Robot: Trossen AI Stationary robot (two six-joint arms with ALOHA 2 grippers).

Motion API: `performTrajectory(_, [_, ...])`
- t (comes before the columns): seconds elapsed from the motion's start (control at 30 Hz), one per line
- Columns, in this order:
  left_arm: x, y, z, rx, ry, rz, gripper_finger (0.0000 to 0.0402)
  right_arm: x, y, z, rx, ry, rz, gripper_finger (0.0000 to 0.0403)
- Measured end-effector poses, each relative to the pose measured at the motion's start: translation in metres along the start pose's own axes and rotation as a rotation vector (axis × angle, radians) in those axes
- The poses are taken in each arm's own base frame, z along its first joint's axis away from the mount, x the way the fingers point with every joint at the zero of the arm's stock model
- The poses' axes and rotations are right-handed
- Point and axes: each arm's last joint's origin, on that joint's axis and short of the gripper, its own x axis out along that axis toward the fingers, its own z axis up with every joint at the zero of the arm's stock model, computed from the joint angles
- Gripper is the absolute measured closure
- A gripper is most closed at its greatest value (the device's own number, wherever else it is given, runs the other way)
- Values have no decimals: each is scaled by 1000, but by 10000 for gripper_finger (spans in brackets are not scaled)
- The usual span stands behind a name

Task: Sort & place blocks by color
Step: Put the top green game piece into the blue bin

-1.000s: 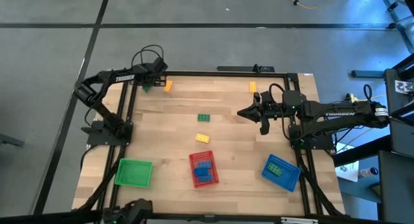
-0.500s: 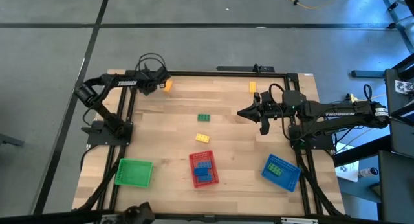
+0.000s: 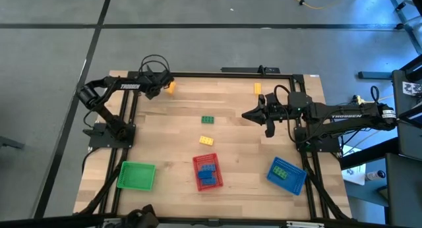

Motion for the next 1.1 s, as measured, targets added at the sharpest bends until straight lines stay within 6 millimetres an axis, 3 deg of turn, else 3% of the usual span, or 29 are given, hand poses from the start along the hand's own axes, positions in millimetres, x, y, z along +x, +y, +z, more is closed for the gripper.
performTrajectory(0.2, [9,8,-5,-19,62,-8,401,0,1,0,15,12,24,403])
performTrajectory(0.43, [0,4,-17,32,85,-54,401,0,1,0,14,13,25,403])
performTrajectory(0.67, [-20,0,-39,120,112,-84,401,0,1,0,11,12,25,403])
performTrajectory(1.1, [-75,17,-91,388,154,-99,401,0,1,0,-20,11,25,402])
